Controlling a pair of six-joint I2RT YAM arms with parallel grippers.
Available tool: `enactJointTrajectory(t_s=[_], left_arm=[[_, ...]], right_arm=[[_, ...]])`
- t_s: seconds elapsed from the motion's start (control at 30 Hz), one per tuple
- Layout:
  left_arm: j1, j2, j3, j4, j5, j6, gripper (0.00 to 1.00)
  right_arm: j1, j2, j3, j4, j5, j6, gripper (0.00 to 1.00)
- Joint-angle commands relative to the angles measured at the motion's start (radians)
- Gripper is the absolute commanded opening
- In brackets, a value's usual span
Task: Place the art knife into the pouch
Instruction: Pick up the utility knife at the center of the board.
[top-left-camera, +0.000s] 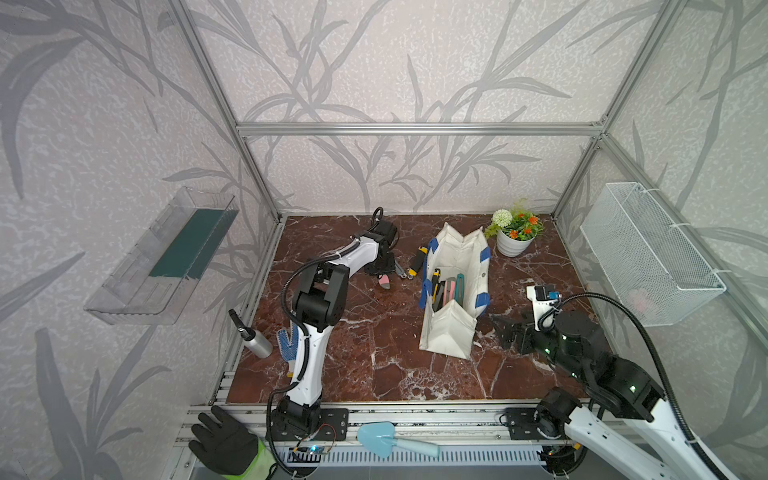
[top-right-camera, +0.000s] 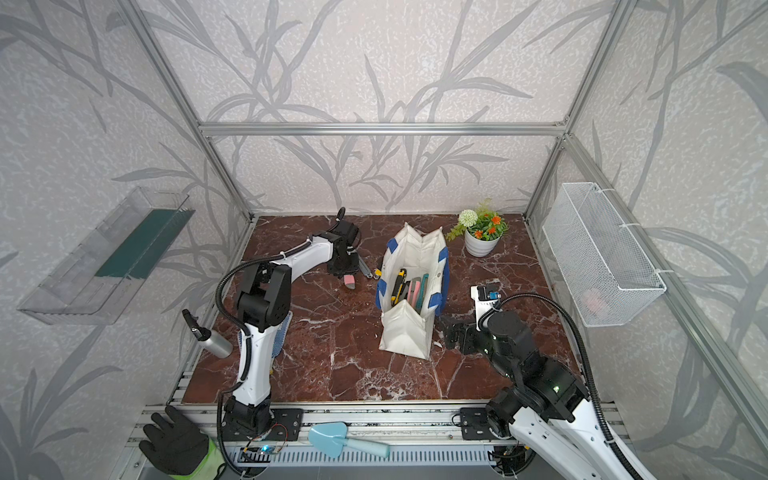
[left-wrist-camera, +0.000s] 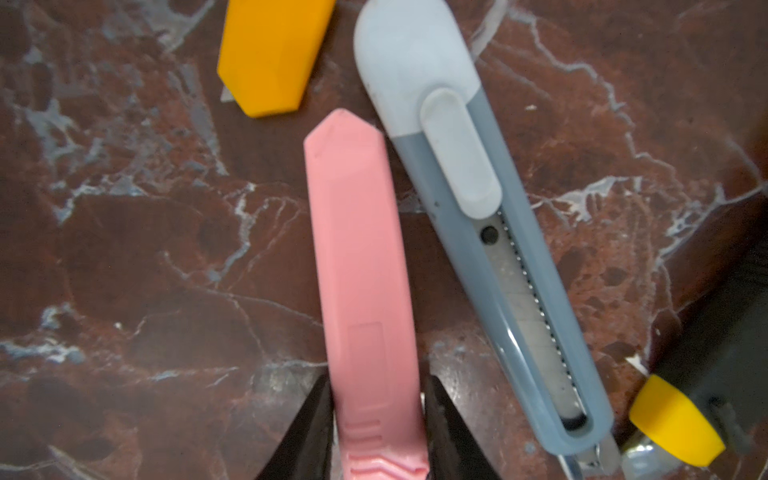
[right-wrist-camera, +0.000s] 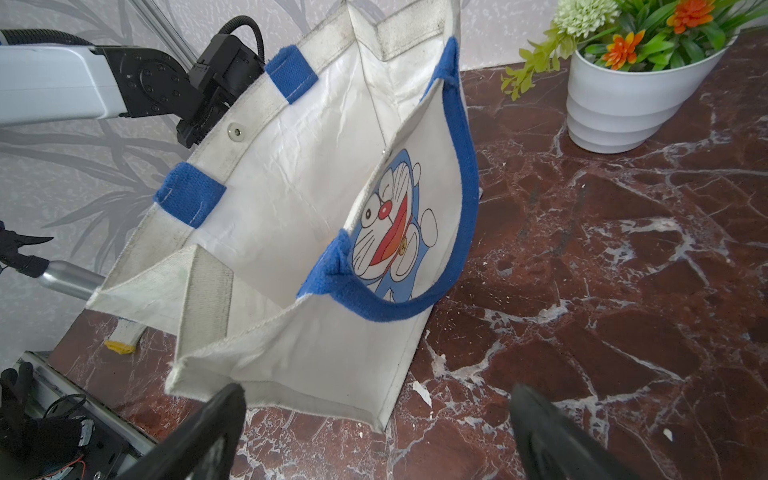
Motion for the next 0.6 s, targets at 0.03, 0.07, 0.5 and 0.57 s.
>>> enactJointTrajectory(t_s=[0.03,0.07,0.5,0.57], left_arm=[[-0.007,0.024,-0.025,-0.044,-0.015,0.013,0.33],[-0.009,0.022,-0.028,-0.045,-0.015,0.014,0.33],[-0.013,-0.004,-0.062,-0.067,-0.042,0.039,0.25],[-0.013,-0.023,-0.075,-0.059,-0.041,0.042,0.24]], right_arm=[[-0.003,-0.007,-0.002,-0.009,0.006,0.015,0.99],[-0.004,-0.006,-0.002,-0.007,0.001,0.018,0.99],[-0.004,-0.005,-0.001,0.001,0.002,0.031,0.99],[-0.004,-0.007,0.001,0.003,-0.015,0.028,0.99]])
